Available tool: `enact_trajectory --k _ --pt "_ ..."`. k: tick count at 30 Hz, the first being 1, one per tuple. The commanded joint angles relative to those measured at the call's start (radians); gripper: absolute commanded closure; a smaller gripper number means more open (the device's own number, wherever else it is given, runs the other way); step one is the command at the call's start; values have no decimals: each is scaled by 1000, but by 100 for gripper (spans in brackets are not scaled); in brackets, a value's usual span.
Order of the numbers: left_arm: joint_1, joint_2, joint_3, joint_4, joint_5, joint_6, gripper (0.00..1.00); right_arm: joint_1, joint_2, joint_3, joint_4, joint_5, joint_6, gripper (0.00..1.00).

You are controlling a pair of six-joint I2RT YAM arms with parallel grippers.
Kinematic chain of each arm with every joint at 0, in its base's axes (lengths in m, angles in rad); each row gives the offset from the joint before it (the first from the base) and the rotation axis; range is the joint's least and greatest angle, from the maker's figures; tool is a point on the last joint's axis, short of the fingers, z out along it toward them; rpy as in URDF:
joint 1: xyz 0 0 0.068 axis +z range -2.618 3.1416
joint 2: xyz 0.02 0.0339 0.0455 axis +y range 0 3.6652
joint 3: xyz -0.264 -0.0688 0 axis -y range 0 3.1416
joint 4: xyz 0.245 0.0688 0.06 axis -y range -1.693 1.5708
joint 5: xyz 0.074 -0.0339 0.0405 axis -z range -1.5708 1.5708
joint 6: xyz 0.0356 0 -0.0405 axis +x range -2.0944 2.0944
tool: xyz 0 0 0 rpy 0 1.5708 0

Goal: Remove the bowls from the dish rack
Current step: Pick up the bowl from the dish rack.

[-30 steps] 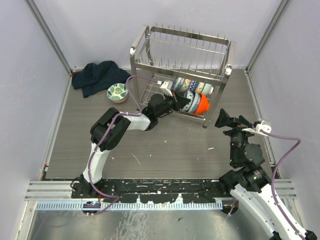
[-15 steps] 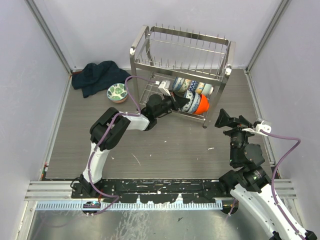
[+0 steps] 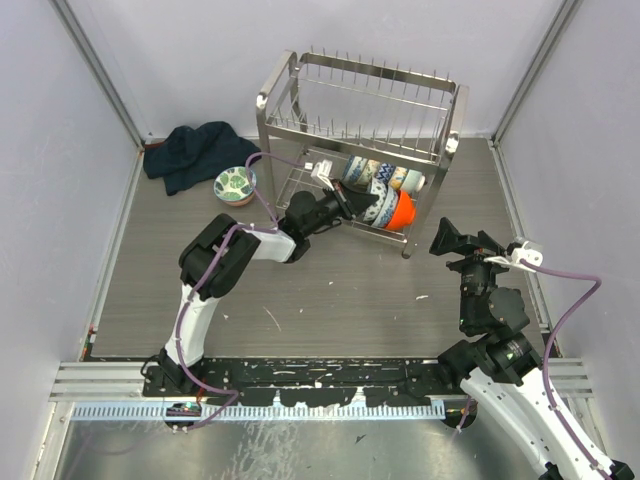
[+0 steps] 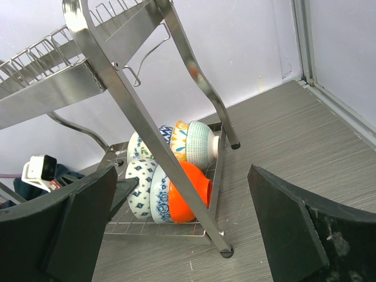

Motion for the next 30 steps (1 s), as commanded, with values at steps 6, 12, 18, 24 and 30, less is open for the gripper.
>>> enact_trajectory --k 6,12,18,24,30 --pt "31 -6 9 204 -16 -54 100 4 10 18 32 15 2 0" --pt "31 -26 -8 200 -24 -51 100 4 14 19 37 10 3 0" --pt "31 -54 -21 215 -37 -54 100 4 24 19 43 7 3 0" --pt "32 -86 -33 220 -46 -51 100 4 29 18 47 4 3 0" --pt "31 -118 -58 234 -56 -51 100 4 34 17 51 4 3 0"
